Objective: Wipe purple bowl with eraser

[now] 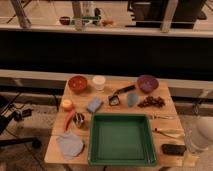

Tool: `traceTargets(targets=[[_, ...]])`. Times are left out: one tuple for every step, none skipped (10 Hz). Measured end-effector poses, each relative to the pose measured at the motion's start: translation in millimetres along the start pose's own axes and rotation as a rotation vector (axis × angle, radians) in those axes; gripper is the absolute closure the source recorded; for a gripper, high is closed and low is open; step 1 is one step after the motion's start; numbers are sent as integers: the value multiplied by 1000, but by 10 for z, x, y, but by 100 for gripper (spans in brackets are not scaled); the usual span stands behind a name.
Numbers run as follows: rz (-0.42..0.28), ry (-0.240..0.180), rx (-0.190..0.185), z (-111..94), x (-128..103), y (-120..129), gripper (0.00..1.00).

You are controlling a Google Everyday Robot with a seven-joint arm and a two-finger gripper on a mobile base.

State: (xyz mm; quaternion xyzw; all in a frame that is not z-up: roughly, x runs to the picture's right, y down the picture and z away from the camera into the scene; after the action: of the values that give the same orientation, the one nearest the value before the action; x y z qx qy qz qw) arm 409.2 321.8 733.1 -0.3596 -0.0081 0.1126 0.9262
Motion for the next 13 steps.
traceTargets(targets=[[-2, -1, -5, 14, -8, 12, 20], [-4, -3, -11, 31, -23, 22, 20], [-4, -5, -17, 49, -24, 39, 20], [-5, -7, -24, 73, -23, 63, 20], [-7, -9, -30, 96, -29, 78, 20], [-9, -11, -31, 104, -33, 81, 20], [-9, -13, -34, 120, -35, 89, 20], [-9, -15, -39, 152, -33, 103, 20], [-12, -14, -42, 170, -39, 103, 20], [-16, -13, -43, 191, -42, 107, 20], [-18, -13, -42, 210, -43, 106, 20], [-20, -13, -41, 227, -48, 102, 21], [-23, -13, -37, 241, -58, 81, 28]])
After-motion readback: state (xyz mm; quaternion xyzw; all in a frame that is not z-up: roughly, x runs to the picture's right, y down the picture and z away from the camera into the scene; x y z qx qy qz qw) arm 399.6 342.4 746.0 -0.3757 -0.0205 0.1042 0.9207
